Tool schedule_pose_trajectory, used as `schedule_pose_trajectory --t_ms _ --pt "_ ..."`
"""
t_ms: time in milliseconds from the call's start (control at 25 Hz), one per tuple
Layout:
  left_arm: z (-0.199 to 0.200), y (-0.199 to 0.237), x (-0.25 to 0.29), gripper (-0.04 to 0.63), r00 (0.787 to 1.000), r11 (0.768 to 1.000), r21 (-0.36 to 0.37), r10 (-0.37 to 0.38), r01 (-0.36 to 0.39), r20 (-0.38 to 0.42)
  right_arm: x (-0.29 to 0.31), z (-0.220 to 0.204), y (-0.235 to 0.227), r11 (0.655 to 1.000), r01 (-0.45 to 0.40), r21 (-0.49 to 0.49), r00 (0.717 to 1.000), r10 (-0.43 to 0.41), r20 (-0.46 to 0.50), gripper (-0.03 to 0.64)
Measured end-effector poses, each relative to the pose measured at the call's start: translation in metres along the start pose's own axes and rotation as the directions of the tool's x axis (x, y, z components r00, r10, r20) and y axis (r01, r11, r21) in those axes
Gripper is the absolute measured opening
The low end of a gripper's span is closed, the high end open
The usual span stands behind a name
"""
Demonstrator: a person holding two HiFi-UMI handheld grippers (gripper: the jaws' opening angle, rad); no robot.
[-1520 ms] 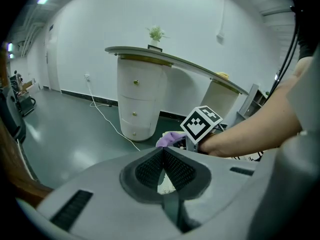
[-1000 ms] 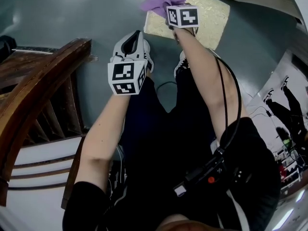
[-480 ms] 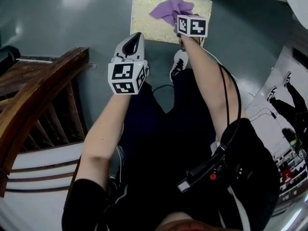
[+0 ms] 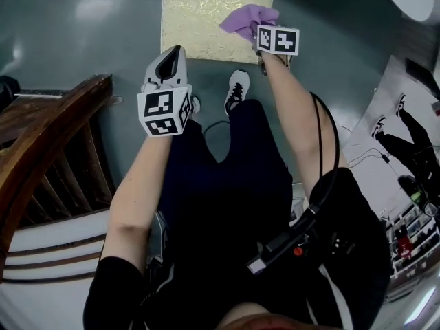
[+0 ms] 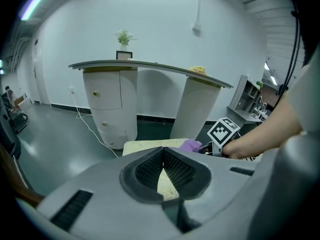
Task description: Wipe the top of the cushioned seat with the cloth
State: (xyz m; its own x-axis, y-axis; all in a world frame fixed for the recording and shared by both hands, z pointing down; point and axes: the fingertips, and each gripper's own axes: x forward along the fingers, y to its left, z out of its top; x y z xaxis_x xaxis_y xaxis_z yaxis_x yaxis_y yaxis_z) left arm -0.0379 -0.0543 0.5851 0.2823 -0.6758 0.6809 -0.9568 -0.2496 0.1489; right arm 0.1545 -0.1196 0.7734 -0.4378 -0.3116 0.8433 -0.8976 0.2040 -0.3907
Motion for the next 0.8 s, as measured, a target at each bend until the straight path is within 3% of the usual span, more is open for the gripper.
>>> schedule_pose_trajectory --t_ms 120,280,400,520,640,800 --pt "-0.005 -0.002 -0.001 0.005 1.000 1.000 -0.010 -0.012 0.012 -0.012 -0.012 -0.001 -0.021 0.999 0.038 -0.005 0.999 -0.038 -0.019 0.021" --pt "-0.011 0.023 -0.002 0.005 1.000 1.000 -0.004 0.014 -0.014 -0.014 -0.026 -0.001 -0.037 0.992 0.100 0.075 0.995 -0.100 -0.001 0.023" --pt "-0.012 0.055 -0.004 0.005 0.999 0.998 -0.033 0.054 -0.054 -0.005 -0.039 0.003 -0.023 0.995 0.095 0.030 0.995 -0.096 0.039 0.023" --pt "-0.012 0.083 -0.009 0.005 0.999 0.998 -0.028 0.052 -0.051 0.010 -0.047 0.015 0.014 0.998 0.042 0.040 0.992 -0.046 0.115 0.023" --pt "-0.001 0.107 -0.018 0.005 0.999 0.997 0.070 0.034 -0.037 0.041 -0.044 0.034 0.065 0.997 -0.041 0.067 0.980 0.027 0.196 0.023" --pt "0.005 0.131 -0.042 0.005 0.998 0.992 0.125 -0.015 0.007 0.063 -0.028 0.032 0.147 0.992 -0.116 -0.038 0.976 0.122 0.182 0.023"
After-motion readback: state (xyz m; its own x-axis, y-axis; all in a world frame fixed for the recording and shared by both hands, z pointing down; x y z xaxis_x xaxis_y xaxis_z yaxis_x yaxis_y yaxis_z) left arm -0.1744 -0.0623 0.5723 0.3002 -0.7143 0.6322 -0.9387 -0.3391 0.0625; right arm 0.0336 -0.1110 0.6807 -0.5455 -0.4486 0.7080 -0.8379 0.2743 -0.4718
